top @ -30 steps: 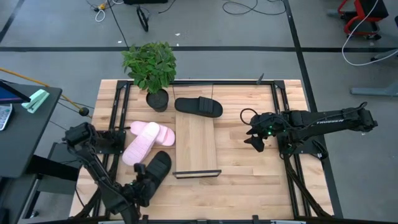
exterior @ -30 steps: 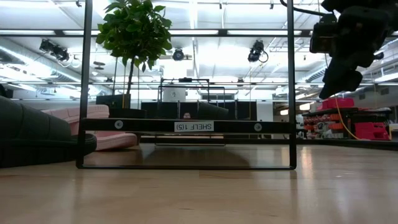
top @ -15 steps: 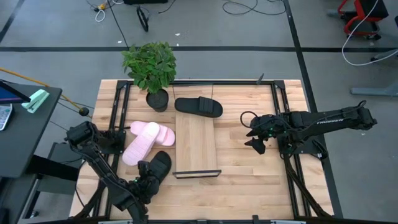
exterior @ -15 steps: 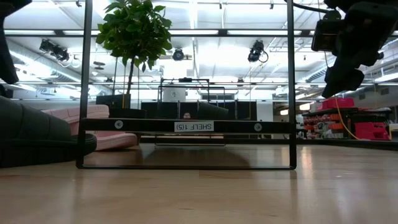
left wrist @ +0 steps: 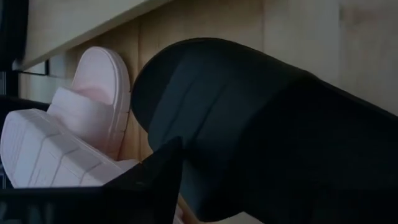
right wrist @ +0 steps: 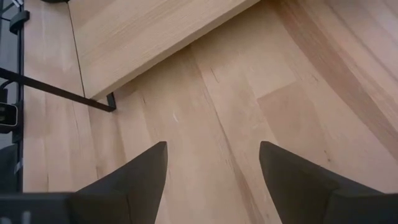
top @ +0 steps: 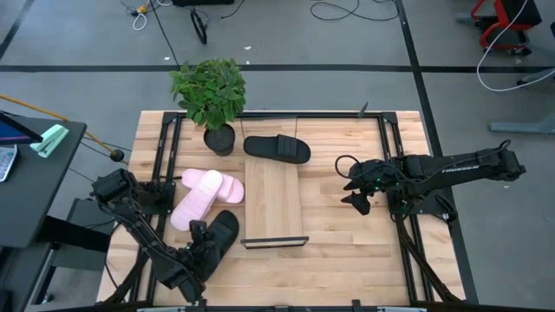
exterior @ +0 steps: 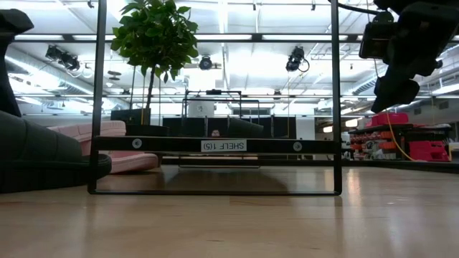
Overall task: Pick and place slides into the shelf
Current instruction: Put the black slipper on the shelf
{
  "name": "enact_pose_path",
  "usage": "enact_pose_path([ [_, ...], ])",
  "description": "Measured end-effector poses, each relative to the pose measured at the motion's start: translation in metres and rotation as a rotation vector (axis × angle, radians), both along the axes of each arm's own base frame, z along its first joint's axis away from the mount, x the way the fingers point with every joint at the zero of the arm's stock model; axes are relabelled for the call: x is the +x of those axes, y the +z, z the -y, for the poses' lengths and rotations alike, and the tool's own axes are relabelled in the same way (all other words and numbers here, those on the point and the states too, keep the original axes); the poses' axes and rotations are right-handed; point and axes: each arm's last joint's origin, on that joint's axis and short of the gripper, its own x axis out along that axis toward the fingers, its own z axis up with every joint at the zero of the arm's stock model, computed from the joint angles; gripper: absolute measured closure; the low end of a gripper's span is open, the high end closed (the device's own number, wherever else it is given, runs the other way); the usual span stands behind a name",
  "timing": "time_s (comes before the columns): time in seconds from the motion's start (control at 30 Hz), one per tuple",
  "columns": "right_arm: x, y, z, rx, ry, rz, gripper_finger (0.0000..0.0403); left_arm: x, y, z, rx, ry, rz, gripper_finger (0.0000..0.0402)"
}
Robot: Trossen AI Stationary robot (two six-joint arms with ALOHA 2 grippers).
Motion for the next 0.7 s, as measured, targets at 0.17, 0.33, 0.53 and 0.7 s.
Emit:
enact_pose_path([
  [0.17,0.0001,0.0000,0.0008,-0.027,-0.013,0.001,0.0143,0.0009,-0.0007,-0.0021,0.010,0.002,-0.003,0.0225],
  [0.33,0.0001,0.0000,0.0014,-0.042,-0.024,0.002,0.0143,0.0018,-0.0007,-0.0029,0.012,0.006,-0.002,0.0261],
  [0.53,0.0001,0.0000,0.0014,-0.042,-0.025,0.002,0.0143,0.0019,-0.0007,-0.0027,0.011,0.005,0.000,0.0317],
  [0.7,0.0001,0.0000,0.0014,-0.042,-0.025,0.002,0.0143,0.0020,-0.0006,-0.0028,0.007,0.018,0.010,0.0376],
])
